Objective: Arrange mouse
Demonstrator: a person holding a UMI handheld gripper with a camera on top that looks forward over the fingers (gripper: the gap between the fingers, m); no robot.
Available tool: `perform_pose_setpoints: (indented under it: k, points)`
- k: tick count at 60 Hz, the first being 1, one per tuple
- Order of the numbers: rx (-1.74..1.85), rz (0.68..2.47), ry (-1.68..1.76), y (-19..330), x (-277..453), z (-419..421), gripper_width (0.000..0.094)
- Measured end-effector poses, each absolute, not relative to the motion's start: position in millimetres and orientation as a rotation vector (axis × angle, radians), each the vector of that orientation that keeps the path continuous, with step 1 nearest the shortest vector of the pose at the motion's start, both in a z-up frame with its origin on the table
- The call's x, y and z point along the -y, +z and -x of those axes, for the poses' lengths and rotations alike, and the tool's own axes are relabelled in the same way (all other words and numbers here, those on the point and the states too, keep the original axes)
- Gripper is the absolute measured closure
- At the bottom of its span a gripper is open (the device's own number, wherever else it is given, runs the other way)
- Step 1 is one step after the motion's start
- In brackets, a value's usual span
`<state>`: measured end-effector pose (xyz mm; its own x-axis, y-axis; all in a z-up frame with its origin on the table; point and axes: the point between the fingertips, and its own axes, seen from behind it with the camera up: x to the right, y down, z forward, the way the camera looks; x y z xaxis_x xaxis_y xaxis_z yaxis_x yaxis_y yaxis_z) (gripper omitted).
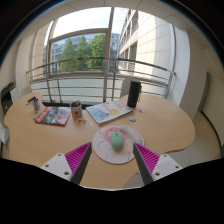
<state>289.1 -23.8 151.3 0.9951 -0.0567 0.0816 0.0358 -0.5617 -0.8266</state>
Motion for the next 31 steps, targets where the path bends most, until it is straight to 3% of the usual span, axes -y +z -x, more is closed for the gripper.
perform_pose_setpoints:
  k: [17, 31]
  points:
    - [-0.042, 2.147, -0.131, 180.6, 118.8, -262.1, 0.0088]
    - [-0.048, 2.136, -0.149, 194.0, 144.3, -258.0, 0.0088]
